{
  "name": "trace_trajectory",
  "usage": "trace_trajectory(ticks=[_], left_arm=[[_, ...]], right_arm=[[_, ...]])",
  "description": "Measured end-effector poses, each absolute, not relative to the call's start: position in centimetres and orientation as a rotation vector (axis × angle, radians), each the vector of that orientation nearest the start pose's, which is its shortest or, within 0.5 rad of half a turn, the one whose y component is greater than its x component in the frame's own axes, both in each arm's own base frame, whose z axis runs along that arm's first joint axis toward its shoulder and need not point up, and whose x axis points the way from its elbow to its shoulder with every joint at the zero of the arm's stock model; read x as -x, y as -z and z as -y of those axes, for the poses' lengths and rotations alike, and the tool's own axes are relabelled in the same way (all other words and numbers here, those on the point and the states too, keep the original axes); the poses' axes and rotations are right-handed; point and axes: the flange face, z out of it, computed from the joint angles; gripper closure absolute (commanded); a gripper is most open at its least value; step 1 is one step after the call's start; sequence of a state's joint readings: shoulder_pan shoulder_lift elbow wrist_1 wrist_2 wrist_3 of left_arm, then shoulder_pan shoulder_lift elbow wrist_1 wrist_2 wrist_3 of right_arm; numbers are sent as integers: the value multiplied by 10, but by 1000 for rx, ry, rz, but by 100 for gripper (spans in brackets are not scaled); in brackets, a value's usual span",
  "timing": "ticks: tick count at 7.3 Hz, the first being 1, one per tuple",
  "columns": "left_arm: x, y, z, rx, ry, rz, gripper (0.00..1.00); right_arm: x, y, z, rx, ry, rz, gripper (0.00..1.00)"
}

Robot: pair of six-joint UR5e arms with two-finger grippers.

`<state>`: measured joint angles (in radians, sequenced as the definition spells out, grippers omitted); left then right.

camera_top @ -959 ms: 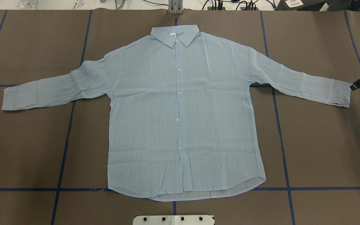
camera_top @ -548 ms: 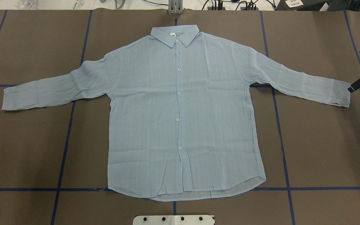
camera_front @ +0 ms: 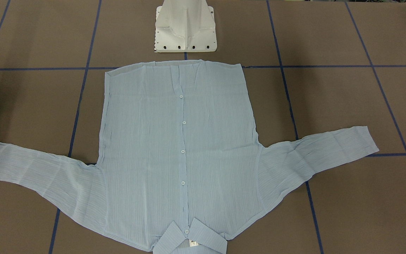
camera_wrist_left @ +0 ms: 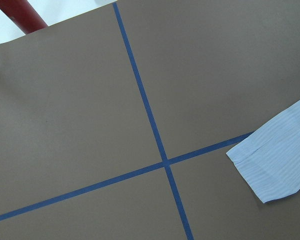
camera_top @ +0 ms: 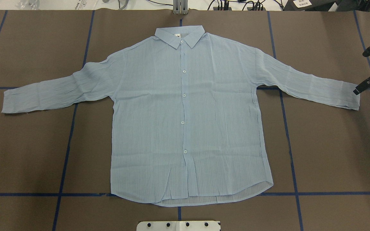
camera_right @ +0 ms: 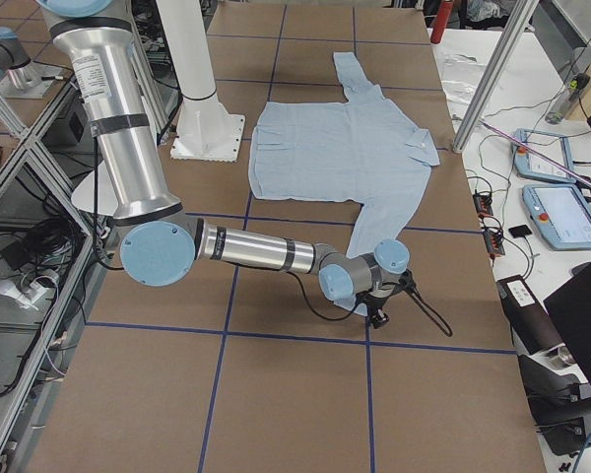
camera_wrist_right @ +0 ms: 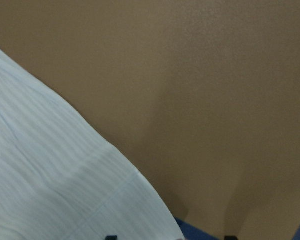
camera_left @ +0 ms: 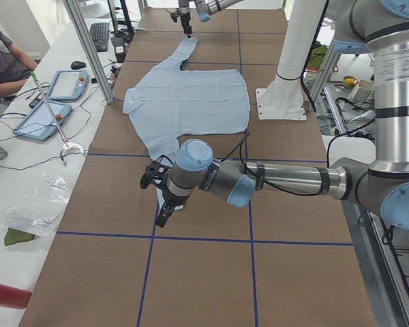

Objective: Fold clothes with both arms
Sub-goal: 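Lower the right gripper and grasp the cuff of the sleeve nearest it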

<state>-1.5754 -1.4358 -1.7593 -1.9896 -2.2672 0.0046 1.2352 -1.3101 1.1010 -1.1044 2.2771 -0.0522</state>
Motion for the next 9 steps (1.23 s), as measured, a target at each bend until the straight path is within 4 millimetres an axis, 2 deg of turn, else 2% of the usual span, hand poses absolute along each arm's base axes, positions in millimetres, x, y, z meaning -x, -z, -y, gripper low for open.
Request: trace_trajectory(ticks=[1,2,6,7,9], left_arm=[[72,-585,458,-456,-164,-681,1],[72,-585,458,-456,-164,-681,1],[71,-585,458,-457,-165,-681,1],[71,-584,458,-458,-165,-682,1],[71,-584,457,-458,-166,-684,1]], right_arm=[[138,-702,600,-146,462,735,86],[139,-701,602,-146,462,735,100],[138,-696,604,-153,459,741,100],[136,-687,605,-165,458,760,100],[133,-645,603,-186,411,856,100]])
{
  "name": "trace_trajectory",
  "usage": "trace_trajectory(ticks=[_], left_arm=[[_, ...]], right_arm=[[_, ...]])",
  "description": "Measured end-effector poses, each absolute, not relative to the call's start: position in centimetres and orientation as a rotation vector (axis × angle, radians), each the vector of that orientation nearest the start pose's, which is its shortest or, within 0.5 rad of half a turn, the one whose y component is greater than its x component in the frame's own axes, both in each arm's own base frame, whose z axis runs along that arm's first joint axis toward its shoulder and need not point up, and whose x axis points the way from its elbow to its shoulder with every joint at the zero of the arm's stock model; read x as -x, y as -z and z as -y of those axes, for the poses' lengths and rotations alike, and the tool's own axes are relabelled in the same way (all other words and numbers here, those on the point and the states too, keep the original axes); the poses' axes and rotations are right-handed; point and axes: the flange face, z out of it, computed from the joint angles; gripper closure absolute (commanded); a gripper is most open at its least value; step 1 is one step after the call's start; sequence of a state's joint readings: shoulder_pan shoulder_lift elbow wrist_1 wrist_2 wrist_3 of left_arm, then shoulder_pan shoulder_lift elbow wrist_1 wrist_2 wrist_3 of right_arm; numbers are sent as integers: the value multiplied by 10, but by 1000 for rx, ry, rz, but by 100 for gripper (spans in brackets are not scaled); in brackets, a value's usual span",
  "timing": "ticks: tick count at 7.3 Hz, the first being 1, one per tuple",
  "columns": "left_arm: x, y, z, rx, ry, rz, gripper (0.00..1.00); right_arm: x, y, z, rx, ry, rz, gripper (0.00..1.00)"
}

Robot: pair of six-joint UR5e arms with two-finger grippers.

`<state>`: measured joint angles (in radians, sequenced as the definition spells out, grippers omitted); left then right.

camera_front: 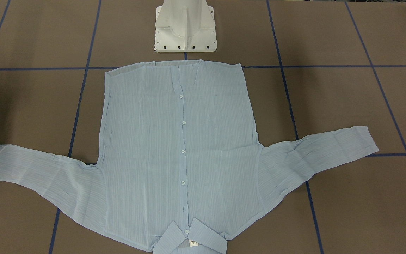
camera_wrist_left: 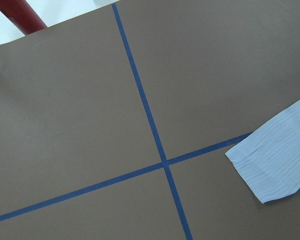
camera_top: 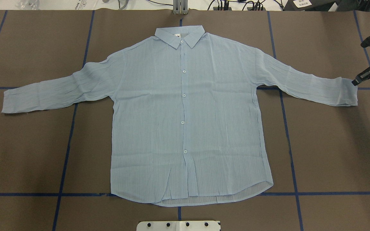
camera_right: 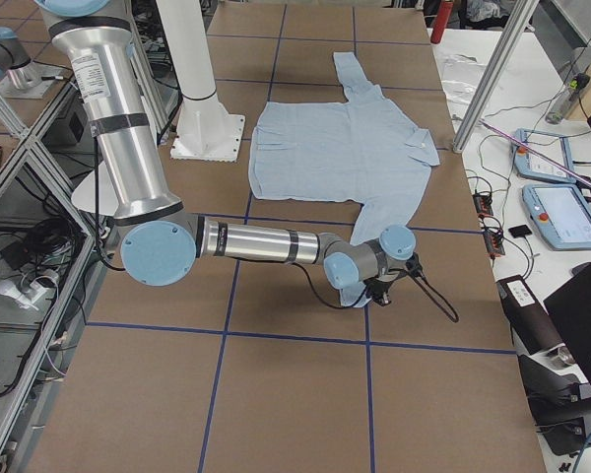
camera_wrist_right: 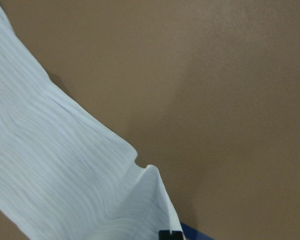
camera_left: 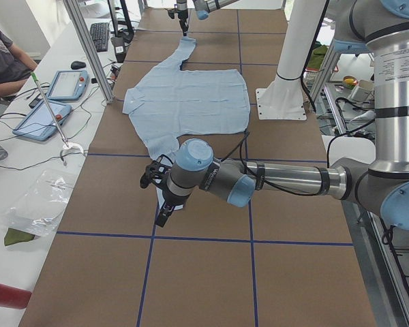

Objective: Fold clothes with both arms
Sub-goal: 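Lower the right gripper and grasp the cuff of the sleeve nearest it, then carry the sleeve with the right gripper across the shirt toward the collar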

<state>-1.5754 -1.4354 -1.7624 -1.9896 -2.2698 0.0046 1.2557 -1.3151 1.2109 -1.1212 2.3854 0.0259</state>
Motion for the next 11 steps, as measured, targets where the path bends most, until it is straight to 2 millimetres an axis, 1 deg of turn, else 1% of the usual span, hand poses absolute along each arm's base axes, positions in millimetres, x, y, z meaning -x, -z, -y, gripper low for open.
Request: trace_trajectory(ticks=[1,2,3,4,5,6,8,9,10,11], left_arm=[[71,-583,457,-459,-168,-690,1],[70,-582,456,-458,-170,-700,1],[70,-582,455,-457,-171,-706,1],[69,-583,454,-456,-172,-708,1],[69,-584,454,-453,-171,-709,1],[69,-585,454,-451,-172,-710,1],[69,-586,454,-449,-172,-710,1],[69,-586,455,-449,-172,-711,1],[68,-586,456,-449,-173,-714,1],[68,-585,456,-449,-175,-721,1]], right_arm=[[135,-615,600,-184,350,908,100],[145,-580,594,-167,287,970,100],[167,-543,586,-136,241,1026,100],[198,-502,578,-99,200,1065,100],[239,-451,574,-57,147,1100,100],[284,-396,574,-22,84,1124,100],[385,-293,570,-22,-80,1125,100],[436,-243,573,-42,-174,1126,100],[491,-196,578,-62,-242,1123,100],[542,-159,578,-89,-278,1115,100]])
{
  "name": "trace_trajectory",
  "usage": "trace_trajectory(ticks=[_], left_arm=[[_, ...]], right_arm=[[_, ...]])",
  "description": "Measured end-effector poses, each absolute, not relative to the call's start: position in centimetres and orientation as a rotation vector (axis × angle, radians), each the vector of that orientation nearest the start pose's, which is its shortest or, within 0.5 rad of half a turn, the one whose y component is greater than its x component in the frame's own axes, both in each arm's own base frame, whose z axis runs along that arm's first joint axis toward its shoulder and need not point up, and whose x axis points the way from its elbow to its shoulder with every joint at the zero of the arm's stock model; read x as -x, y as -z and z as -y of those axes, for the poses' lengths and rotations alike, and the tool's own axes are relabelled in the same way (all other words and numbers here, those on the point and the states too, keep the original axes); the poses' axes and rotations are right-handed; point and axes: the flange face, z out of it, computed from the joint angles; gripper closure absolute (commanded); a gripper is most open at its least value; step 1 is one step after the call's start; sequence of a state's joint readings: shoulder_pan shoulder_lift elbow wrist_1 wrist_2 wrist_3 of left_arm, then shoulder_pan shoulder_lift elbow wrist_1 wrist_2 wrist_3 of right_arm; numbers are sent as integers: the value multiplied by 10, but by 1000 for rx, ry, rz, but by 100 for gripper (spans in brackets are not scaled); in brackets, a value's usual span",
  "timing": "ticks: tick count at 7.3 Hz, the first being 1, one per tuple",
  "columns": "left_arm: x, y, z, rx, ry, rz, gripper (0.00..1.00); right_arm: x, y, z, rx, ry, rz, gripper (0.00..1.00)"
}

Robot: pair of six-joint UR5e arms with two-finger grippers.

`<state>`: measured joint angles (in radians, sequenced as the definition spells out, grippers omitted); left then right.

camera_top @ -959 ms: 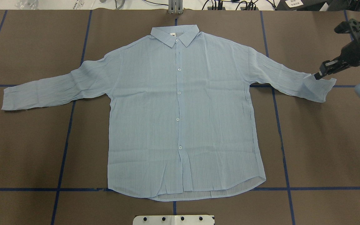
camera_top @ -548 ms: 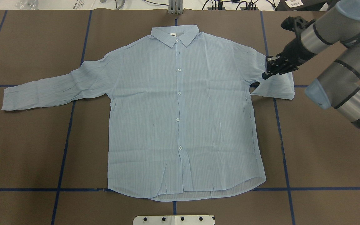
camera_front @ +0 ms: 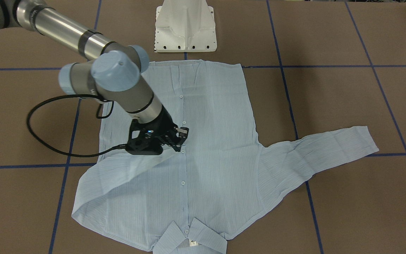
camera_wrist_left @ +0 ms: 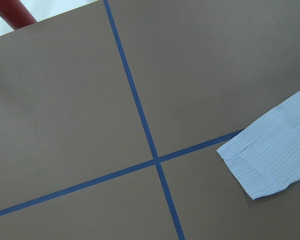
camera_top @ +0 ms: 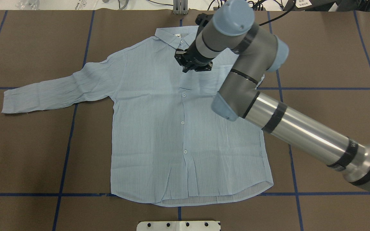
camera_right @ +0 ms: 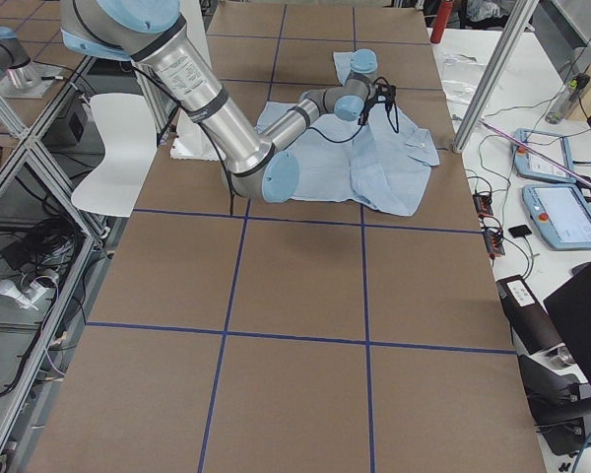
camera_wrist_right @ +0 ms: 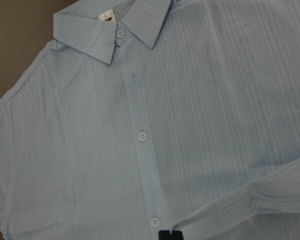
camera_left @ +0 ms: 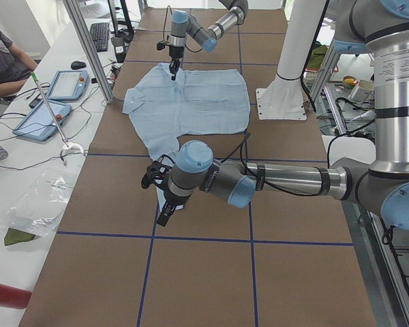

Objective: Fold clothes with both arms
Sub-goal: 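Carry the sleeve with the right gripper across the shirt toward the collar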

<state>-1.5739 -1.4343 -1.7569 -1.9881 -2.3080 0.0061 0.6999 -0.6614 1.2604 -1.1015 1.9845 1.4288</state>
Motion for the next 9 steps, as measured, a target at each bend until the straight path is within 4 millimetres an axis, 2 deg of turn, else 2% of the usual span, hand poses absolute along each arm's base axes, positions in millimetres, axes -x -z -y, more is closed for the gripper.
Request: trace_trajectory(ticks=[1,2,3,5,6,7,9], left_arm=[[67,-585,456,-448,-176,-728,1],[67,-585,456,-448,-178,-731,1],[66,-584,456,-448,-179,-732,1],[66,-584,456,-449,-179,-733,1],[66,-584,456,-448,-180,-733,1],[66,-584,458,-449,-182,-733,1],[58,-582,477,-446,-185,-738,0]], right_arm=[[579,-137,575,-112,-300,1113,100],[607,-121,573,-124,-319,1111,100],[630,-108,571,-130,-333,1100,100],[661,-97,568,-147,-348,1094,100],[670,-96,570,-155,-353,1091,13],[676,-96,572,-163,-359,1084,1],[684,-90,578,-172,-373,1065,0]])
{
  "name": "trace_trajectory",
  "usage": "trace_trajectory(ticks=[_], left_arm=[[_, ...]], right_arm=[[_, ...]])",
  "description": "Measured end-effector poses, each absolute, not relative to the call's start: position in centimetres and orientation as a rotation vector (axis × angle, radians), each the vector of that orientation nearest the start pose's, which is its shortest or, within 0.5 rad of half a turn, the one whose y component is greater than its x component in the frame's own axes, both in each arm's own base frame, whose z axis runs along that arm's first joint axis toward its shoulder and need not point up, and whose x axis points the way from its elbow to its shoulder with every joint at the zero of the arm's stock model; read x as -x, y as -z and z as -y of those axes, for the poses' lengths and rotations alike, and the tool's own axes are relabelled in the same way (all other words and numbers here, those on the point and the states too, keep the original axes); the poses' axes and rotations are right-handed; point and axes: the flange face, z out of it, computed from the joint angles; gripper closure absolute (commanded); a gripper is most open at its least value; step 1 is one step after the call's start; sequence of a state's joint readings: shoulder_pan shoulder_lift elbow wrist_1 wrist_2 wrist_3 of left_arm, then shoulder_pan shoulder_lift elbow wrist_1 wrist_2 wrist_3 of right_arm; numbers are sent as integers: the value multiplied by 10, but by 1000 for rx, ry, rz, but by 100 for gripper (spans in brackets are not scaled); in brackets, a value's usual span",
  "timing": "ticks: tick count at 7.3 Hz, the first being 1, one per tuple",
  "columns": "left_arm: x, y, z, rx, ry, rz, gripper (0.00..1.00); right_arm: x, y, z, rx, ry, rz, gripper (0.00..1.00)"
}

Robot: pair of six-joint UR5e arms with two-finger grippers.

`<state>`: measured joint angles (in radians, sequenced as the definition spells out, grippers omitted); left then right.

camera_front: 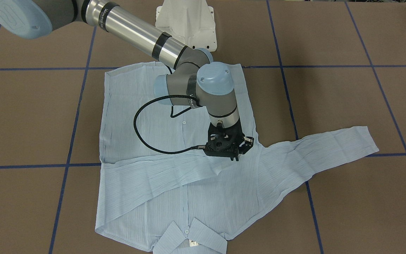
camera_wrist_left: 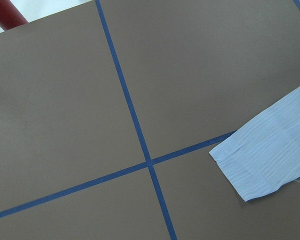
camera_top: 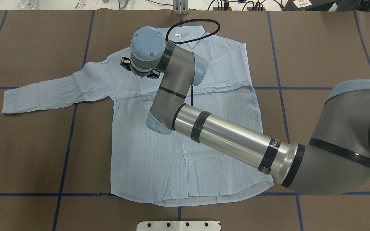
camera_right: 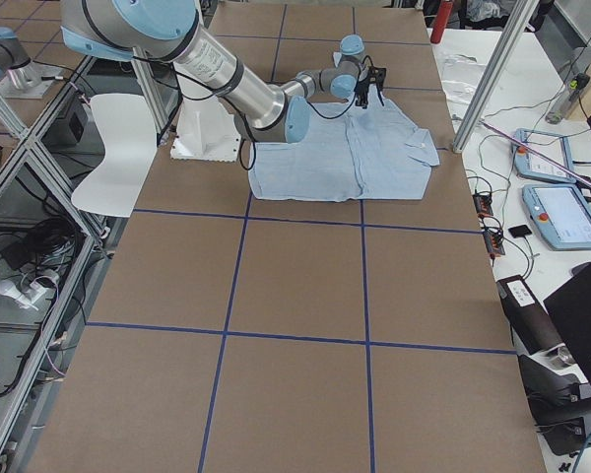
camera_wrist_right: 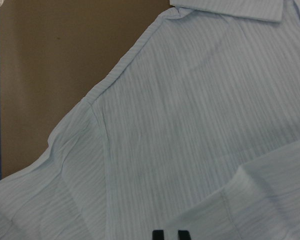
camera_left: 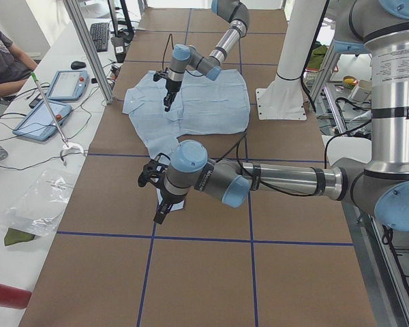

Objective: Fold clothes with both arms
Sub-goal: 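Carry the sleeve with the right gripper across the shirt toward the collar, then release the sleeve and raise the right gripper back beside the shirt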

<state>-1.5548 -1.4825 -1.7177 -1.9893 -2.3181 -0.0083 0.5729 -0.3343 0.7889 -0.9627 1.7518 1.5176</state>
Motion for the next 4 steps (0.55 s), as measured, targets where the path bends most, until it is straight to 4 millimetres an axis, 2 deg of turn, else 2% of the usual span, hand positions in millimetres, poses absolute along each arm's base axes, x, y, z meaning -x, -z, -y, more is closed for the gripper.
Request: trace_trajectory(ticks=[1,2,3,4], left_arm=[[42,-579,502,-430,-176,-755,0],[12,-579,528,-414,-169,-781,0],[-16,-589,546,-407,-146,-810,1],[-39,-610,562,-393,-98,-841,5]], right_arm=[[684,-84,580,-177,-377,1064,1],[682,-78,582,-177,-388,1067,1],[672,-80,586,-170,-404,1072,1],[648,-104,588,-152,-407,1085,1]])
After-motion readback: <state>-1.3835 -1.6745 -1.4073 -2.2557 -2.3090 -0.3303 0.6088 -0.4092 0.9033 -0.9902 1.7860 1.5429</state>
